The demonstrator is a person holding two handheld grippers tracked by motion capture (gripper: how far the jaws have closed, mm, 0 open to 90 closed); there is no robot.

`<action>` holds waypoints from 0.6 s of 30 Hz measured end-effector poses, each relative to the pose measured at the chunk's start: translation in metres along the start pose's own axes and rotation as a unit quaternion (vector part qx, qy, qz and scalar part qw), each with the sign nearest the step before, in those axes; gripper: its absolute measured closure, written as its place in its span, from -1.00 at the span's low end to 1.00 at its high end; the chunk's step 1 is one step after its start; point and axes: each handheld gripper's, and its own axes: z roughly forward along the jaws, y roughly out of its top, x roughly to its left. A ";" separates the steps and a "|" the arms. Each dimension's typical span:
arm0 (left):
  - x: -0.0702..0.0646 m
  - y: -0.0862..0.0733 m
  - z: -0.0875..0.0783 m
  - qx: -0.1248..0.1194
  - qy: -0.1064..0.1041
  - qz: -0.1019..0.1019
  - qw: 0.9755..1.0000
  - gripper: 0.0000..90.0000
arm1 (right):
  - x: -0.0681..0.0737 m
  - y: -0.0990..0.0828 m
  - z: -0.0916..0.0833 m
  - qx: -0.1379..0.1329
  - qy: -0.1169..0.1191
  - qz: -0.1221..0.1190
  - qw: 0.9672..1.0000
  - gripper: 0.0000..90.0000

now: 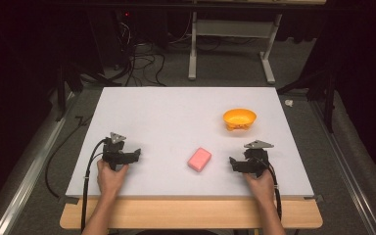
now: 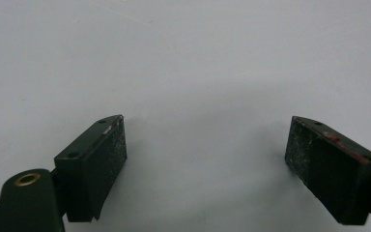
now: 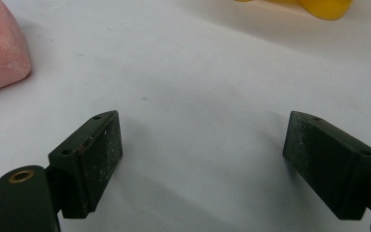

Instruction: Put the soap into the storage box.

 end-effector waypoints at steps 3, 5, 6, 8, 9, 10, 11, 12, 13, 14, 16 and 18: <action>0.000 0.000 0.000 0.000 -0.001 0.000 1.000 -0.66 | 0.000 0.000 0.000 0.000 0.000 0.000 1.000 -0.68; 0.000 0.000 0.000 0.000 0.000 0.000 1.000 -0.66 | 0.000 0.000 0.000 0.000 0.000 0.000 1.000 -0.68; 0.000 0.000 0.000 0.000 0.000 0.000 1.000 -0.66 | 0.000 0.000 0.000 0.000 0.000 -0.001 1.000 -0.68; 0.000 0.000 0.000 0.000 -0.001 0.000 1.000 -0.66 | 0.000 0.000 0.000 0.000 0.000 -0.001 1.000 -0.68; 0.000 0.000 0.000 0.000 -0.001 0.000 1.000 -0.66 | 0.000 0.000 0.000 0.000 0.000 -0.001 1.000 -0.68; 0.000 0.000 0.000 0.000 -0.001 0.000 1.000 -0.66 | 0.000 0.000 0.000 0.000 0.000 -0.001 1.000 -0.68; 0.000 0.000 0.000 0.000 -0.001 0.000 1.000 -0.66 | 0.000 0.000 0.000 0.001 0.000 -0.001 1.000 -0.68; 0.000 0.000 0.000 0.000 -0.001 0.000 1.000 -0.66 | 0.000 0.000 0.000 0.001 0.000 -0.001 1.000 -0.68; 0.000 0.000 0.000 0.000 -0.001 0.000 1.000 -0.66 | 0.000 0.000 0.000 0.001 0.001 -0.001 1.000 -0.68; 0.000 0.000 0.000 0.000 -0.001 0.000 1.000 -0.66 | 0.000 0.001 0.000 0.002 0.001 0.001 1.000 -0.68; 0.000 0.000 0.000 0.000 -0.001 0.000 1.000 -0.66 | 0.000 0.001 0.000 0.002 0.001 0.000 1.000 -0.68; 0.000 0.000 0.000 0.000 0.000 0.000 1.000 -0.66 | 0.000 0.001 0.000 0.003 0.000 0.000 1.000 -0.68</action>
